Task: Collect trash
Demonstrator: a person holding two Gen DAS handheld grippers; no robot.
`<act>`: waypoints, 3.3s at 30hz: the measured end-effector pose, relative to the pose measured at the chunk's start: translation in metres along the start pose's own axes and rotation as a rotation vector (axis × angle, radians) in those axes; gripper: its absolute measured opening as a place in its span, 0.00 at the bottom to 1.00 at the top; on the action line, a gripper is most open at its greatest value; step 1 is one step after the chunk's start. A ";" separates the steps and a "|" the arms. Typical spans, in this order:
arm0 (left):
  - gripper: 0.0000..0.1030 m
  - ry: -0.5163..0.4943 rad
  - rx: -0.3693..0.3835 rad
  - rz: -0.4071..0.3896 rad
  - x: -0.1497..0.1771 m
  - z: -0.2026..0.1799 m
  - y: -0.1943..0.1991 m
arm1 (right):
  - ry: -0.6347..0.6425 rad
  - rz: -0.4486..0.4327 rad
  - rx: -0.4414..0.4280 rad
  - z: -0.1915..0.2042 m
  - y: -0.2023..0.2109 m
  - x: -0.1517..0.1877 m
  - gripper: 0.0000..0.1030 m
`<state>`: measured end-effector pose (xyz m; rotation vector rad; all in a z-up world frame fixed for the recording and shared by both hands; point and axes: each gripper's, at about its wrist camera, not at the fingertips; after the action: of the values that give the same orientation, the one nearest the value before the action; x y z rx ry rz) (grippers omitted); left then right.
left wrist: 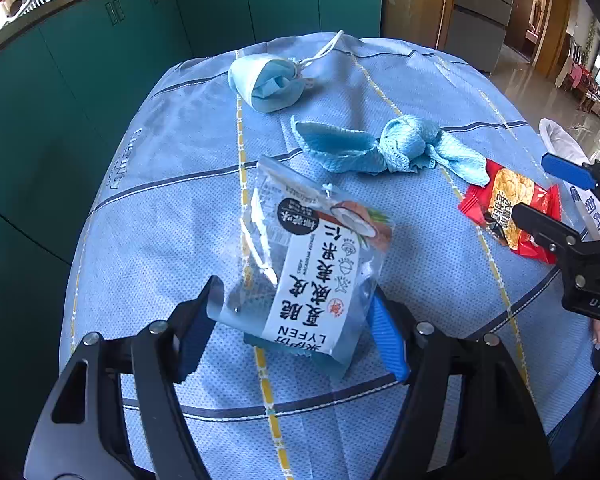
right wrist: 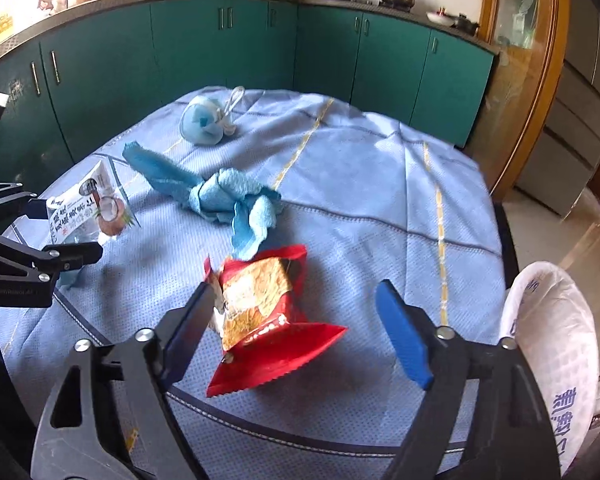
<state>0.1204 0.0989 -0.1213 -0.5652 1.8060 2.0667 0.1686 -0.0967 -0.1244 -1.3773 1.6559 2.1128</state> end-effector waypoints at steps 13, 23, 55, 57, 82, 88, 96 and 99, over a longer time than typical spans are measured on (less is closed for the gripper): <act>0.65 -0.007 0.010 0.018 0.000 -0.002 -0.004 | 0.056 0.062 -0.002 0.018 -0.017 0.001 0.80; 0.56 -0.005 0.026 0.007 -0.002 -0.002 -0.002 | 0.026 0.070 -0.040 0.015 -0.017 0.002 0.53; 0.51 -0.141 0.204 -0.279 -0.011 -0.072 0.068 | -0.147 -0.076 -0.005 -0.057 0.059 0.017 0.52; 0.51 -0.158 0.218 -0.290 -0.012 -0.082 0.071 | -0.172 -0.099 0.017 -0.068 0.069 0.020 0.52; 0.58 -0.451 0.497 -0.291 -0.081 -0.318 0.040 | -0.697 -0.189 0.364 -0.260 0.146 0.105 0.47; 0.86 -0.526 0.438 -0.326 -0.079 -0.338 0.029 | -0.753 -0.194 0.405 -0.268 0.144 0.108 0.51; 0.90 -0.222 0.096 -0.423 -0.136 -0.222 0.035 | -0.636 -0.159 0.351 -0.237 0.119 0.087 0.71; 0.91 -0.007 -0.079 -0.370 -0.165 -0.137 0.010 | -0.603 -0.132 0.307 -0.219 0.102 0.077 0.74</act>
<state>0.2687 -0.0368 -0.0453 -0.8419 1.4869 1.8866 0.1888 -0.3481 -0.1025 -0.6478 1.4948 1.8424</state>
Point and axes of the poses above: each gripper's, at about its wrist camera, not at the fingertips, and y roughly against the way its jaws point, z to its left, x to its underside, and after that the axes turned 2 degrees about -y, right-handed
